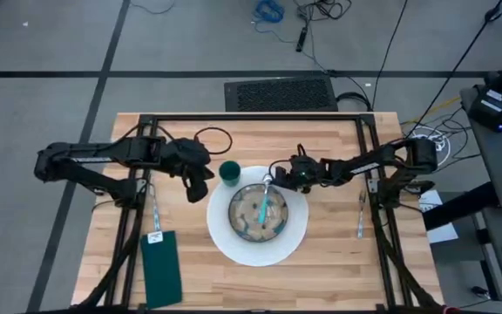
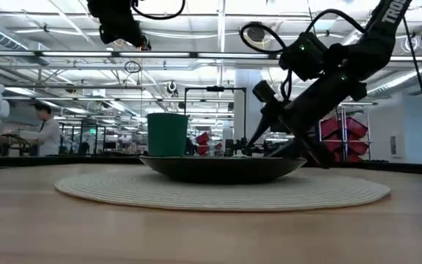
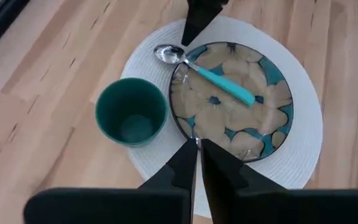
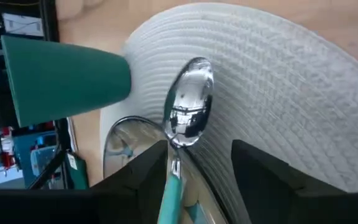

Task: Set table place
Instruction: Put the blue spoon on the right side of the white table mat

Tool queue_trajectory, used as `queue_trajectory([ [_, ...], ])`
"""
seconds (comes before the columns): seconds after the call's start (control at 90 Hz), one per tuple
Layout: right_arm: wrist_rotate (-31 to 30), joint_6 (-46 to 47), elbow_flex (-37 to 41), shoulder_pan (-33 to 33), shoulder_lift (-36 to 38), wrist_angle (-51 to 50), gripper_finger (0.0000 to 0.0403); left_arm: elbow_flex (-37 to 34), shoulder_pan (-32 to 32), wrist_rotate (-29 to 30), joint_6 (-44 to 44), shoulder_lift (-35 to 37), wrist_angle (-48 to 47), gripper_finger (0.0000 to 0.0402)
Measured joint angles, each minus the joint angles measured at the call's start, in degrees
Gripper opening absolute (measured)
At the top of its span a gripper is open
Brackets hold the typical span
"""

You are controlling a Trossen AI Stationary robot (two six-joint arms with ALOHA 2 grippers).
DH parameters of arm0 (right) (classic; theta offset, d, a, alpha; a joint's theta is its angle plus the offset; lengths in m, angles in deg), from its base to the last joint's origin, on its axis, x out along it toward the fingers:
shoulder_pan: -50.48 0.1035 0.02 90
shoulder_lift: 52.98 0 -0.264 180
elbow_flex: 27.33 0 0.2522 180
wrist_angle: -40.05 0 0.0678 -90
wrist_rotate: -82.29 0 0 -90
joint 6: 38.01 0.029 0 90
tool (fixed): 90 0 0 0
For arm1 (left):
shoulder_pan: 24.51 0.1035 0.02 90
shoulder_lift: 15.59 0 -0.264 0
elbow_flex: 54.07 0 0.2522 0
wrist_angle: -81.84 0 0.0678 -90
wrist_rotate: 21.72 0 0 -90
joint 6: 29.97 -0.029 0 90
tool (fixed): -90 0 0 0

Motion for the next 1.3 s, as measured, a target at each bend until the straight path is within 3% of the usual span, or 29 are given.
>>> queue_trajectory([
  [0.367,-0.1,-5.3,-2.7,0.2,0.0,1.9,0.016,0.0,0.0,0.0,-0.4,0.0,-0.1,0.0008],
  [0.589,-0.3,-9.5,-16.4,0.3,0.1,-28.0,0.0136,0.0,0.0,0.0,-0.4,0.0,-0.1,0.0008],
  [0.689,-0.7,-10.4,-19.7,-0.7,0.1,-35.2,0.0141,0.0,0.0,0.0,-0.3,0.0,-0.1,0.0008],
  [0.856,-0.4,-11.0,-20.3,-2.7,-0.5,-35.6,0.0181,0.0,0.0,0.0,-0.3,0.0,-0.1,0.0008],
  [1.067,4.4,-10.8,-20.2,-3.4,-4.4,-31.7,0.0234,0.0,0.0,0.0,-0.3,0.0,-0.2,0.0008],
  [1.3,6.1,-9.4,-20.2,-3.1,-8.4,-27.7,0.0241,0.0,-0.4,0.0,-0.1,0.0,-0.9,0.0008],
])
